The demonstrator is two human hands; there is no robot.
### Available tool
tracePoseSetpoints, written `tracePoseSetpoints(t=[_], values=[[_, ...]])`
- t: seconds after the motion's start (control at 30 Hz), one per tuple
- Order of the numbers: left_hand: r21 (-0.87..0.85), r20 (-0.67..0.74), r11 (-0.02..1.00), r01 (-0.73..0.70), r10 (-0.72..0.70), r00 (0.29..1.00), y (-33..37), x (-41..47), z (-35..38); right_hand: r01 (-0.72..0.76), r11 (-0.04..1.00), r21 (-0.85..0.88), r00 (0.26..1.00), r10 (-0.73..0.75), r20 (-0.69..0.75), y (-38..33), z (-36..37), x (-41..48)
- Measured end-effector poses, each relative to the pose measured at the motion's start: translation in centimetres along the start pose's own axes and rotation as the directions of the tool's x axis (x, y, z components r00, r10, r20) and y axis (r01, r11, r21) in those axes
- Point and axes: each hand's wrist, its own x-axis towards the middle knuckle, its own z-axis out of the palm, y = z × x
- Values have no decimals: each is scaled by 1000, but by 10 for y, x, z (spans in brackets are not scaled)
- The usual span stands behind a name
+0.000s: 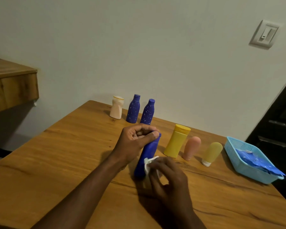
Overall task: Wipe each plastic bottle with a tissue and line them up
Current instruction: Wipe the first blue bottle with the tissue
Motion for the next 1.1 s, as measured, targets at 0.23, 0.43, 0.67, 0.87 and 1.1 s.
tracePoseSetpoints(t=[0.23,0.43,0.67,0.87,1.1], values=[[37,83,999,-7,4,997,2,0,2,-45,994,102,957,72,-282,12,-23,35],[58,94,998,-20,14,995,3,-1,0,-24,997,78,977,40,-211,16,-10,36],[22,136,1000,7,-10,991,1,-1,1,-71,997,18,979,73,-192,31,-12,24],[78,150,997,10,-22,988,-1,2,1,14,1000,9,965,-11,-262,22,-18,39],[40,109,999,23,-27,994,0,1,-2,-25,995,-101,999,22,-25,33,-2,16]])
